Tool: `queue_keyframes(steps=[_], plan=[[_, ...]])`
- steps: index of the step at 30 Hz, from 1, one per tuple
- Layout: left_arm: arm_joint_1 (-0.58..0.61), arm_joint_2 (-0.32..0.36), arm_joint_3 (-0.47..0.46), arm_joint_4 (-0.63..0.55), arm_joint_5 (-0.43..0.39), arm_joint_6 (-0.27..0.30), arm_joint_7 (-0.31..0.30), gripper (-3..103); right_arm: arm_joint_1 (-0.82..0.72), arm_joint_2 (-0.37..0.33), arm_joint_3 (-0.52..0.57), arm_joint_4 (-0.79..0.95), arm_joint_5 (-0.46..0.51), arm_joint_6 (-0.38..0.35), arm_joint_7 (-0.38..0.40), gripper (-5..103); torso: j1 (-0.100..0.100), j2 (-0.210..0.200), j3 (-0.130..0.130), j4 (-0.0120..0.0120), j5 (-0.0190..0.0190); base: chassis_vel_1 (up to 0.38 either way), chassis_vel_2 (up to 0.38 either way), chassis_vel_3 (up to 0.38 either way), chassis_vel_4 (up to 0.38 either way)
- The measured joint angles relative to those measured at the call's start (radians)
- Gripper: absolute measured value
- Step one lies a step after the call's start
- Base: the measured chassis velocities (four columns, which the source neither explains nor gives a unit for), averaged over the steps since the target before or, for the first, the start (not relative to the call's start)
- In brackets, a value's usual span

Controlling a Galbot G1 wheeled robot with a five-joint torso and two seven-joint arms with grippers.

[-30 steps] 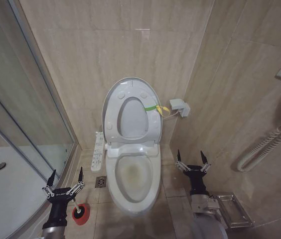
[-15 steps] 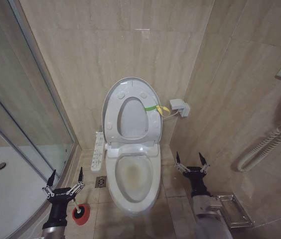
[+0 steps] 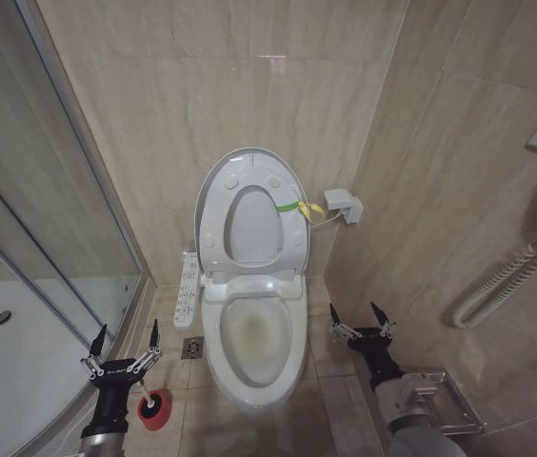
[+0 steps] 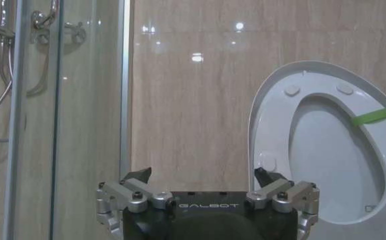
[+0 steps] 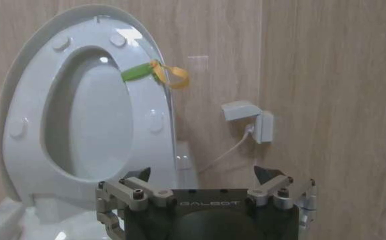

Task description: Open the toilet lid, clean the toilet bowl with a toilet brush, close the toilet lid, and flush.

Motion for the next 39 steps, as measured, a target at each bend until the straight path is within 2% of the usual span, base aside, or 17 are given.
queue_keyframes(steps=[1, 3, 4, 18, 28, 39], plan=[[0.0, 0.0, 0.0, 0.0, 0.0, 0.0, 0.0, 100, 0.019, 0.003, -0.023, 0.049, 0.032, 0.035, 0.0, 100, 0.0, 0.0, 0.0, 0.0006, 0.0, 0.0, 0.0, 0.0, 0.0], [0.0, 0.0, 0.0, 0.0, 0.0, 0.0, 0.0, 100, 0.026, 0.004, -0.029, 0.064, 0.043, 0.051, 0.001, 100, 0.0, 0.0, 0.0, 0.0006, -0.0012, 0.0, 0.0, 0.0, 0.0], [0.0, 0.0, 0.0, 0.0, 0.0, 0.0, 0.0, 100, 0.031, 0.009, -0.035, 0.069, 0.049, 0.059, 0.002, 100, 0.0, 0.0, 0.0, 0.0004, 0.0, 0.0, 0.0, 0.0, 0.0], [0.0, 0.0, 0.0, 0.0, 0.0, 0.0, 0.0, 100, 0.078, 0.017, -0.037, 0.032, 0.046, 0.08, 0.013, 100, 0.0, 0.0, 0.0, 0.0004, -0.0001, 0.0, 0.0, 0.0, 0.0], [0.0, 0.0, 0.0, 0.0, 0.0, 0.0, 0.0, 100, 0.146, -0.008, -0.035, -0.041, 0.043, 0.081, 0.035, 100, 0.0, 0.0, 0.0, 0.0004, -0.0001, 0.0, 0.0, 0.0, 0.0], [0.0, 0.0, 0.0, 0.0, 0.0, 0.0, 0.0, 100, 0.349, -0.07, -0.037, -0.226, 0.13, 0.084, 0.035, 100, 0.0, 0.0, 0.0, 0.0004, 0.0, 0.0, 0.0, 0.0, 0.0]])
